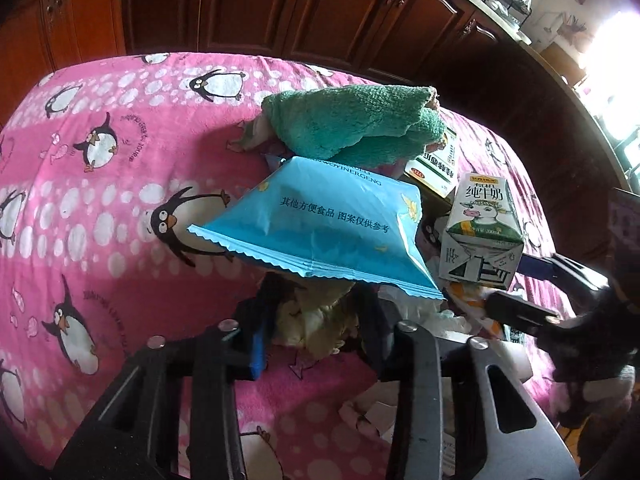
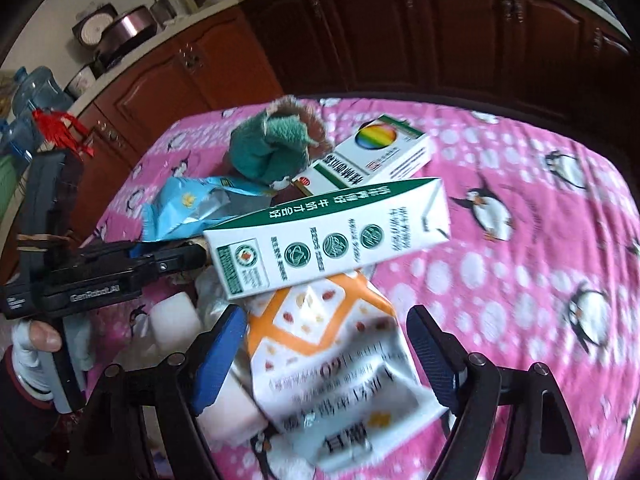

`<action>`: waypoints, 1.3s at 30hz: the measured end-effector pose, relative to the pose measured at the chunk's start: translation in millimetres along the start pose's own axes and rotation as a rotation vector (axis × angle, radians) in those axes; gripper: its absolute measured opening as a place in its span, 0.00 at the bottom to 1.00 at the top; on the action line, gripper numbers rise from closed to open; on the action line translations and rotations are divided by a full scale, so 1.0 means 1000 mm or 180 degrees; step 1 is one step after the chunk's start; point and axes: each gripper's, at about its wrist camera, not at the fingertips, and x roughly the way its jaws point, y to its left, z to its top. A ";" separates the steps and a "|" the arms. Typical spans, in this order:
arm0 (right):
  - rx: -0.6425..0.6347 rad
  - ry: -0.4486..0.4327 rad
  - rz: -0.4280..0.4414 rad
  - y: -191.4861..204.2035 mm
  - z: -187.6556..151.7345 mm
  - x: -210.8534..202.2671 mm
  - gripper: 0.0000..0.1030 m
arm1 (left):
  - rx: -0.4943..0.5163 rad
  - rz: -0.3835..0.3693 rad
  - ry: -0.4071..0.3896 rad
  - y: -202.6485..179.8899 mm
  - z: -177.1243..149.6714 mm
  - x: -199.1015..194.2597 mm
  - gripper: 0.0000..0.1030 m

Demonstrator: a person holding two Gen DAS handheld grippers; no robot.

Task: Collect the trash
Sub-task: 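Grasp the crumpled tan paper with the left tool while the right tool grasps the orange-white snack bag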

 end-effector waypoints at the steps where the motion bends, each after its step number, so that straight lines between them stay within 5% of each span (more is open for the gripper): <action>1: 0.0015 0.0029 0.0019 0.000 0.001 0.005 0.78 | -0.0005 -0.0015 0.0001 0.000 0.001 0.001 0.31; 11: 0.0351 -0.0090 0.0044 -0.017 -0.023 -0.023 0.59 | 0.0032 -0.0131 -0.0094 -0.001 -0.011 -0.023 0.22; 22: 0.0492 -0.0423 -0.0061 -0.026 -0.054 -0.098 0.58 | 0.0054 -0.0185 -0.0224 0.000 -0.033 -0.069 0.22; 39: 0.0540 -0.0723 -0.0053 -0.015 -0.068 -0.136 0.58 | 0.0510 -0.0136 -0.0515 -0.058 -0.035 -0.119 0.22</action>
